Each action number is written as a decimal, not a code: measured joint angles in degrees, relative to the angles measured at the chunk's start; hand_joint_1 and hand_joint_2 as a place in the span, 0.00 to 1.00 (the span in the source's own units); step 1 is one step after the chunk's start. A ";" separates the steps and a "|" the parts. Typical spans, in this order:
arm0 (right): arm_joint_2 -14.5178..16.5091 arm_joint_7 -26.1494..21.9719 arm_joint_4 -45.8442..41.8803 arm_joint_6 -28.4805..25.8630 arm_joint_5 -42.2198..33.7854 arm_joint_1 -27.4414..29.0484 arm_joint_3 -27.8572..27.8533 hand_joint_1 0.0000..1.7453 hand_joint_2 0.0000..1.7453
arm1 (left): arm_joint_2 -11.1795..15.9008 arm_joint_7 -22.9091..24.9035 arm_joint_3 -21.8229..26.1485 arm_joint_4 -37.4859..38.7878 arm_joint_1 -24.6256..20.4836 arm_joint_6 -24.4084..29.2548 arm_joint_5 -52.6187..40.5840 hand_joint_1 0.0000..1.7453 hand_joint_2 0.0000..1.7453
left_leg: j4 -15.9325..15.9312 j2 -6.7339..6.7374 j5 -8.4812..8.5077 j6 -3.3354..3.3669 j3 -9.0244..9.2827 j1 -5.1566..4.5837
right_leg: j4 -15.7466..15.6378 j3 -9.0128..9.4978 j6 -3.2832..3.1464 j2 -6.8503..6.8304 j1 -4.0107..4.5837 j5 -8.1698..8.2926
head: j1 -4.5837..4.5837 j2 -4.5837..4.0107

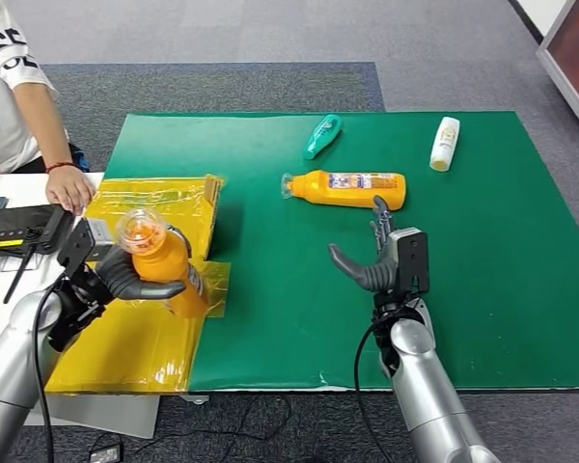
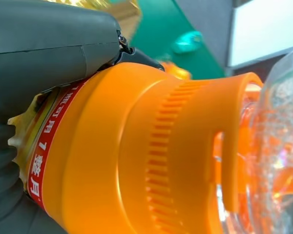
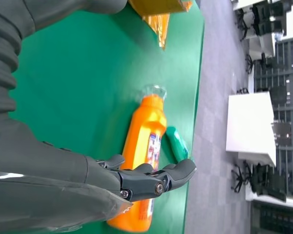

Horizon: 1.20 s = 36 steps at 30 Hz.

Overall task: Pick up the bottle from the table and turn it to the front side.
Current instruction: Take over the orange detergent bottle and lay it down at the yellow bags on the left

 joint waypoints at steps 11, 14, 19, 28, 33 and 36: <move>-0.52 1.15 -0.70 -0.77 1.44 0.55 -0.39 0.00 1.00 | 7.08 3.71 -4.05 2.99 -9.28 0.35 -5.17 1.00 1.00 | 0.00 0.04 0.06 -0.06 -0.01 0.02 | 0.00 -0.02 -0.05 0.04 0.02 0.08 | 0.00 0.00; -0.53 1.32 -0.70 -1.02 1.85 0.51 -0.39 0.00 1.00 | 7.81 4.41 -4.86 3.85 -11.02 0.35 -5.18 1.00 1.00 | 0.00 0.04 0.06 -0.06 -0.01 0.01 | 0.00 -0.01 -0.04 0.03 0.01 0.09 | -0.01 0.01; -0.53 1.74 -0.70 -1.42 2.57 0.38 -0.39 0.00 1.00 | 8.35 4.80 -6.05 4.67 -12.44 -0.23 -4.42 1.00 1.00 | 0.00 0.04 0.05 -0.06 -0.02 0.01 | 0.00 -0.02 -0.04 0.03 0.01 0.08 | 0.00 0.00; -0.53 2.25 -0.60 -1.38 2.94 -0.73 -0.15 0.00 1.00 | 8.80 8.36 -8.67 7.76 -15.14 -2.72 -2.09 1.00 1.00 | 0.00 0.04 0.05 -0.06 -0.04 0.02 | 0.00 -0.03 -0.05 0.03 0.01 0.09 | 0.00 0.00; -0.53 2.65 -0.31 -1.34 3.02 -1.66 0.32 0.00 1.00 | 9.00 10.76 -12.11 12.46 -17.98 -4.28 -0.18 1.00 1.00 | 0.00 0.04 0.10 -0.09 -0.04 0.02 | 0.00 -0.02 -0.06 0.03 0.01 0.12 | -0.01 0.00; -0.53 3.00 -0.18 -1.38 3.03 -1.94 0.60 0.00 1.00 | 9.04 11.15 -13.78 14.91 -18.67 -3.88 0.01 1.00 1.00 | 0.00 0.04 0.12 -0.10 -0.05 0.02 | 0.01 -0.03 -0.05 0.03 0.01 0.13 | 0.00 0.00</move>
